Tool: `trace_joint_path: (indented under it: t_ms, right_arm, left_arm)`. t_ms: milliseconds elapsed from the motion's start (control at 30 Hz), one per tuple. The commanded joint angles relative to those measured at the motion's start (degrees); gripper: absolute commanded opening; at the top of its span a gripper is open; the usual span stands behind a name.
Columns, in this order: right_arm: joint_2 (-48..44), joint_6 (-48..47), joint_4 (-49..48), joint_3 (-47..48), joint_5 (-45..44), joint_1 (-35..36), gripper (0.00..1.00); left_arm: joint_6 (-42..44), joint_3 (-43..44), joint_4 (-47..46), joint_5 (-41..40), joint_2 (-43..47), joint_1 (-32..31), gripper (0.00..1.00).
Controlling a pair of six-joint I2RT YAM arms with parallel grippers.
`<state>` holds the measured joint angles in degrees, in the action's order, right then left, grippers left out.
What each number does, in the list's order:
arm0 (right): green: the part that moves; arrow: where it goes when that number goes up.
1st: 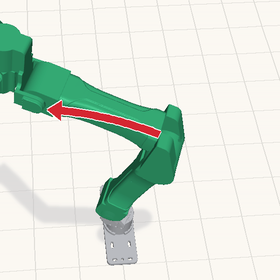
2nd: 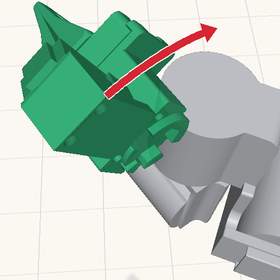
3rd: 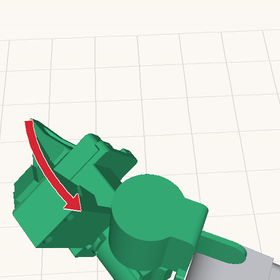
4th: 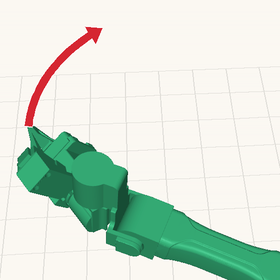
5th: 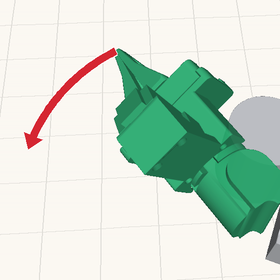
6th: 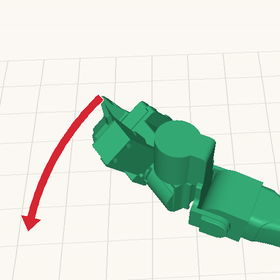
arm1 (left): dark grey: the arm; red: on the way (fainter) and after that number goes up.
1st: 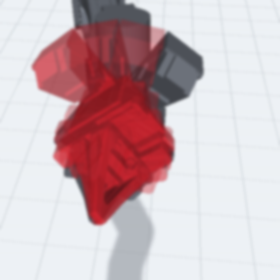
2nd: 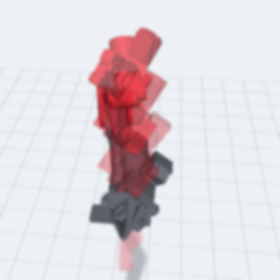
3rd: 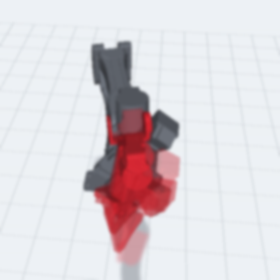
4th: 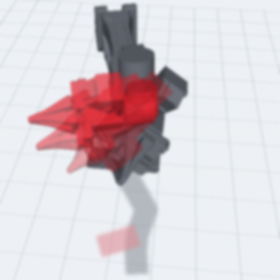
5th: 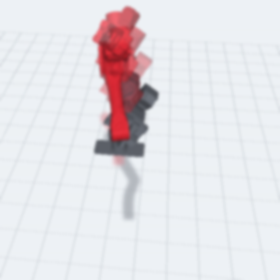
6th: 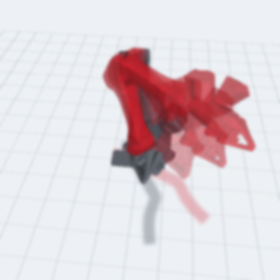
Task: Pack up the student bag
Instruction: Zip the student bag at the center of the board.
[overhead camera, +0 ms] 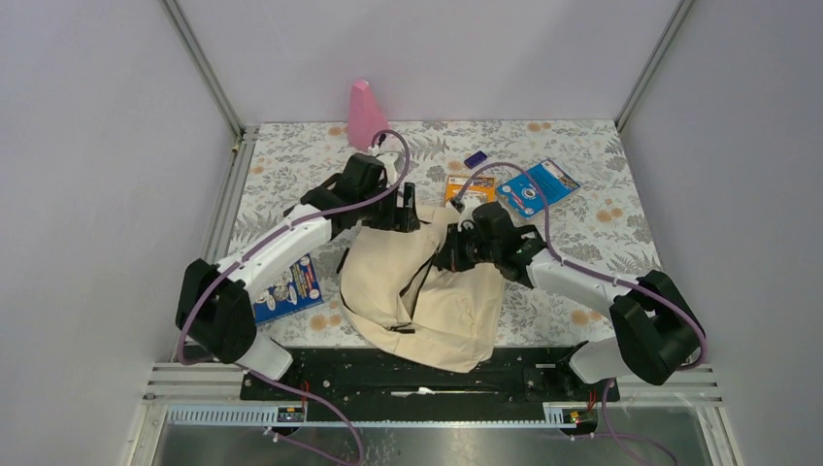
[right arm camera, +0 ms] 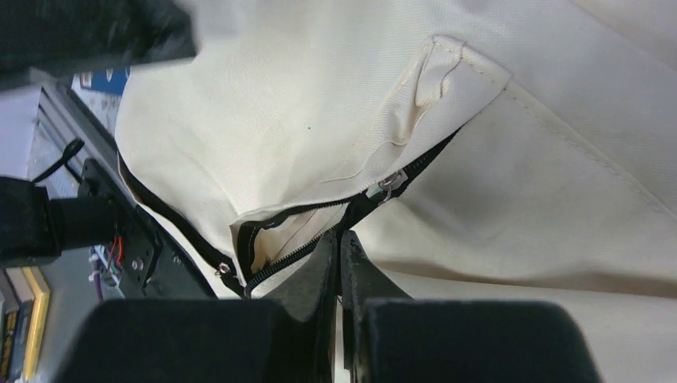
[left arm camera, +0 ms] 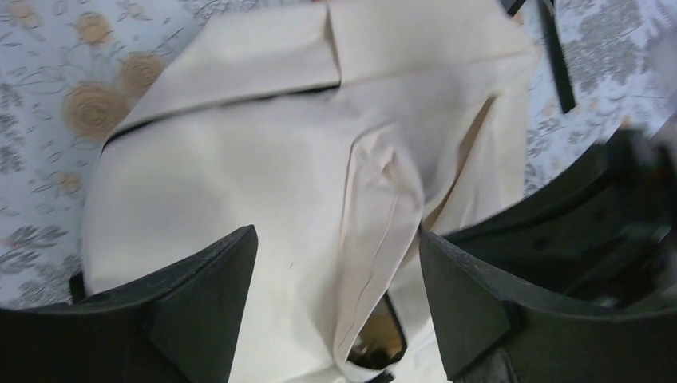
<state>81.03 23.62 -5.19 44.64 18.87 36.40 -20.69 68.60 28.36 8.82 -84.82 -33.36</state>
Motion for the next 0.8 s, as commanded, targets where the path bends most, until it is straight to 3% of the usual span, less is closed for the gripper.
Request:
trace_joint_path:
  t_ms: [0,200,667,733,767]
  right_arm:
    - [-2.62,4.3,-7.16,-3.57,0.01,4.83,0.0]
    - [-3.11,6.99,-12.09,-6.88,-1.32,6.55,0.0]
    - [-3.72,7.22,-13.06,-7.87,-2.46,6.62,0.0]
    - [-3.77,7.2,-13.1,-7.97,-2.55,6.58,0.0]
    - [-3.83,7.22,-13.08,-7.98,-2.5,6.63,0.0]
  left_arm:
    - [-5.26,4.75,-2.94,10.53,-6.76,0.5,0.77]
    - [-8.41,4.99,-6.58,14.66,-12.01,0.39,0.75]
    - [-4.3,4.46,-2.99,6.75,-17.63,-5.14,0.76]
    - [-3.85,4.79,-2.2,5.01,-18.17,-5.57,0.73]
    - [-3.84,4.65,-2.24,4.68,-18.31,-5.71,0.67]
